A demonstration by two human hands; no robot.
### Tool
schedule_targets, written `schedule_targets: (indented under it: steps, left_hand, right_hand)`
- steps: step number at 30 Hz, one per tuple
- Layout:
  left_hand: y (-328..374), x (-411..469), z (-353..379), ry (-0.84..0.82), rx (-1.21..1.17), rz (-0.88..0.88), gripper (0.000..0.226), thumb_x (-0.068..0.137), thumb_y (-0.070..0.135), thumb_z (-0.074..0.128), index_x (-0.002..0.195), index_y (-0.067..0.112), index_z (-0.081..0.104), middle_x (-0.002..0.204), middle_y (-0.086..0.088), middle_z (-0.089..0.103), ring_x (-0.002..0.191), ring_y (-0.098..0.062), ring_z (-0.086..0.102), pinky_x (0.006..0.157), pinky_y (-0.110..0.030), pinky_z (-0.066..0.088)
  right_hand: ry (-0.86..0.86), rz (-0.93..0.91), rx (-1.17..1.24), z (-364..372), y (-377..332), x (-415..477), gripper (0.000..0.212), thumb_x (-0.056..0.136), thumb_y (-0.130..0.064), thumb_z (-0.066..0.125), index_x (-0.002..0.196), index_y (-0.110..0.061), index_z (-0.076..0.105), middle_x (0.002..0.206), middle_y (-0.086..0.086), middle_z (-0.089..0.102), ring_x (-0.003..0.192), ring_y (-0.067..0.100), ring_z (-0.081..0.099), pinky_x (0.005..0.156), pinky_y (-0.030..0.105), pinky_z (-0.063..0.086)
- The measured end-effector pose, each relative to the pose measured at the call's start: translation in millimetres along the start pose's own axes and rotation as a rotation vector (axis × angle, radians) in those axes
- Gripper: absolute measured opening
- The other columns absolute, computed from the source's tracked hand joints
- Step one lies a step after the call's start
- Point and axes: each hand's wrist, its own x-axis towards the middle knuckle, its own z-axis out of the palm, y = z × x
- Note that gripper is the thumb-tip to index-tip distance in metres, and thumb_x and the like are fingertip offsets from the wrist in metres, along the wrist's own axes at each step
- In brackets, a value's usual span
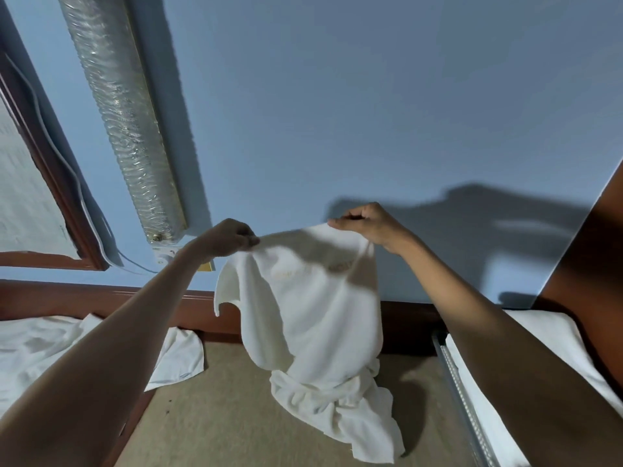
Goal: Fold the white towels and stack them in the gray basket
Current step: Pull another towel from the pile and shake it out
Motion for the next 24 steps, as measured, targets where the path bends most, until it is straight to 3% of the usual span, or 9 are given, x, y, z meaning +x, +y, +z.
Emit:
schedule_targets:
  steps: [3,5,7,10,14,18,21,24]
  left_hand:
    - [21,-13,10,-0.228,-0.015,0.002,0.036,0.091,0.033,0.078,0.124,0.026,0.066,0.113,0.003,0.068,0.105,-0.017,0.066,0.081,-0.028,0.056]
    - [39,-21,18,-0.328,-0.122,0.068,0.055,0.088,0.041,0.079,0.138,0.038,0.057,0.126,0.011,0.064,0.116,-0.008,0.062,0.092,-0.031,0.054]
    - [51,-22,25,-0.356,-0.206,0.135,0.043,0.089,0.042,0.077,0.129,0.029,0.066,0.121,0.014,0.069,0.114,-0.005,0.063,0.098,-0.033,0.053]
    - [50,-21,27,-0.271,-0.298,0.185,0.028,0.093,0.037,0.075,0.091,0.009,0.07,0.088,0.004,0.065,0.091,-0.009,0.063,0.095,-0.037,0.056]
    - [34,-21,22,-0.187,-0.419,0.207,0.028,0.096,0.026,0.072,0.094,-0.002,0.07,0.086,-0.005,0.066,0.087,-0.015,0.064,0.084,-0.03,0.057]
    - [17,-17,14,-0.094,-0.367,0.191,0.027,0.098,0.022,0.069,0.093,-0.004,0.069,0.08,-0.005,0.062,0.078,-0.015,0.059,0.075,-0.03,0.052]
    - [-4,-13,7,-0.021,-0.34,0.14,0.026,0.098,0.025,0.07,0.091,0.0,0.071,0.081,-0.01,0.063,0.079,-0.021,0.057,0.075,-0.038,0.048]
    - [-13,-13,11,0.038,-0.252,0.102,0.023,0.097,0.028,0.07,0.09,0.006,0.073,0.08,-0.007,0.065,0.078,-0.022,0.057,0.073,-0.036,0.045]
  right_hand:
    - [-0.046,-0.026,-0.012,17,-15,2,0.044,0.082,-0.044,0.083,0.075,-0.003,0.07,0.071,0.004,0.038,0.068,0.017,0.035,0.061,0.028,0.027]
    - [-0.078,-0.042,-0.024,28,-24,2,0.037,0.083,-0.044,0.082,0.07,-0.011,0.071,0.066,0.0,0.04,0.062,0.013,0.036,0.057,0.023,0.028]
    - [-0.086,-0.034,-0.03,37,-28,2,0.036,0.084,-0.045,0.081,0.067,-0.016,0.069,0.061,-0.006,0.04,0.055,0.009,0.034,0.051,0.02,0.028]
    - [-0.089,-0.014,-0.033,40,-27,-1,0.036,0.085,-0.044,0.08,0.066,-0.016,0.069,0.059,-0.01,0.044,0.055,0.007,0.038,0.052,0.016,0.029]
    - [-0.08,0.053,-0.033,33,-12,-8,0.038,0.079,-0.049,0.084,0.068,-0.016,0.07,0.062,-0.008,0.042,0.058,0.009,0.035,0.055,0.02,0.027]
    - [-0.056,0.107,-0.023,23,-8,-14,0.036,0.077,-0.05,0.085,0.067,-0.018,0.072,0.059,-0.008,0.04,0.052,0.009,0.031,0.055,0.025,0.023]
    - [-0.049,0.116,-0.026,15,-8,-18,0.025,0.084,-0.038,0.082,0.065,-0.024,0.073,0.047,-0.018,0.045,0.045,0.0,0.042,0.051,0.012,0.028]
    - [-0.047,0.112,-0.023,16,-6,-16,0.027,0.079,-0.043,0.085,0.064,-0.023,0.076,0.059,-0.017,0.055,0.059,-0.002,0.05,0.065,0.017,0.035]
